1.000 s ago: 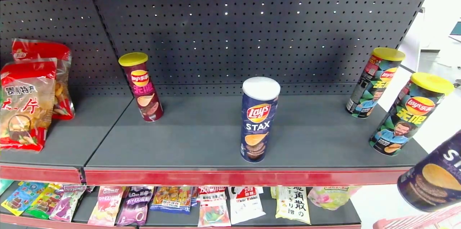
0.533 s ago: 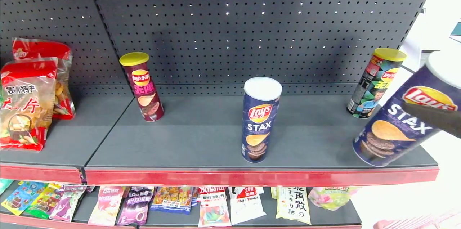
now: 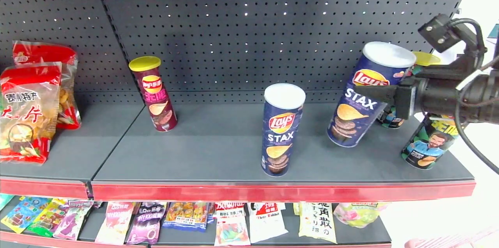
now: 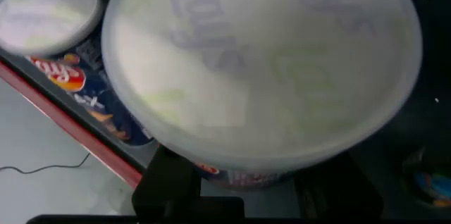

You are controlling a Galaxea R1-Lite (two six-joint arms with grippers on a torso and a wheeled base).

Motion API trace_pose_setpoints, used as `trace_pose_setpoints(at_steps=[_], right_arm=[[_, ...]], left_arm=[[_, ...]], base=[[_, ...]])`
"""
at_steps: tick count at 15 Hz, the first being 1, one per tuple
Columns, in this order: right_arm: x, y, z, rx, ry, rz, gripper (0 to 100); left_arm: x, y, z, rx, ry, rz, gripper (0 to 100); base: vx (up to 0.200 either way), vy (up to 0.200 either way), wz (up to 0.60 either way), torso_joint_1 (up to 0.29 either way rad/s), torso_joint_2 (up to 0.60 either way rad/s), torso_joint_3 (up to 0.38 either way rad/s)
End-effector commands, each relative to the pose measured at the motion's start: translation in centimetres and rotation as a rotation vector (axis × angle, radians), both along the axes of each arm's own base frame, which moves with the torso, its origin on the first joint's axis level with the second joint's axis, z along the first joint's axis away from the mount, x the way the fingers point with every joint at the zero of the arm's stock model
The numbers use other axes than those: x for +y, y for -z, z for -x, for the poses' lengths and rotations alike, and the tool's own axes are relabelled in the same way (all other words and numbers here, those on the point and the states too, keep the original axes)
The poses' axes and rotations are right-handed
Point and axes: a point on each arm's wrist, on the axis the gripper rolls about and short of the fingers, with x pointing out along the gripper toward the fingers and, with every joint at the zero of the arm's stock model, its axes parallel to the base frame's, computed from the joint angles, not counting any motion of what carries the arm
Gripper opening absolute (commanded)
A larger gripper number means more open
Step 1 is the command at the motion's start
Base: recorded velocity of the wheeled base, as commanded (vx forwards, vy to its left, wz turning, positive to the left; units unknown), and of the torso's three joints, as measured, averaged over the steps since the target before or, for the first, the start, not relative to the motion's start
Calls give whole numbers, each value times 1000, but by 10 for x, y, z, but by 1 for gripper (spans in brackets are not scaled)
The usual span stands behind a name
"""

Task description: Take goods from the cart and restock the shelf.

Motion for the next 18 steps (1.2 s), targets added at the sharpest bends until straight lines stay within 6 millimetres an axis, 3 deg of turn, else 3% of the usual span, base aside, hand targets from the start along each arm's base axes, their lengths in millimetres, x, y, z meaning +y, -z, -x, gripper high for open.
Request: trace_pose_setpoints(at_steps=[1,11,18], right_arm=[[13,13,-45,17,-21,7,0],[37,27,-118,11,-138,-8,0],[46,38,-141,-4,-209,9,0]], left_arm=[[-1,16,-4,25,13,-10,100],[-1,16,-5,26,26,-20,100],[-1,16,-5,26,25,-20,100]], base=[[0,0,0,0,0,0],[0,0,0,0,0,0],[0,0,0,0,0,0]])
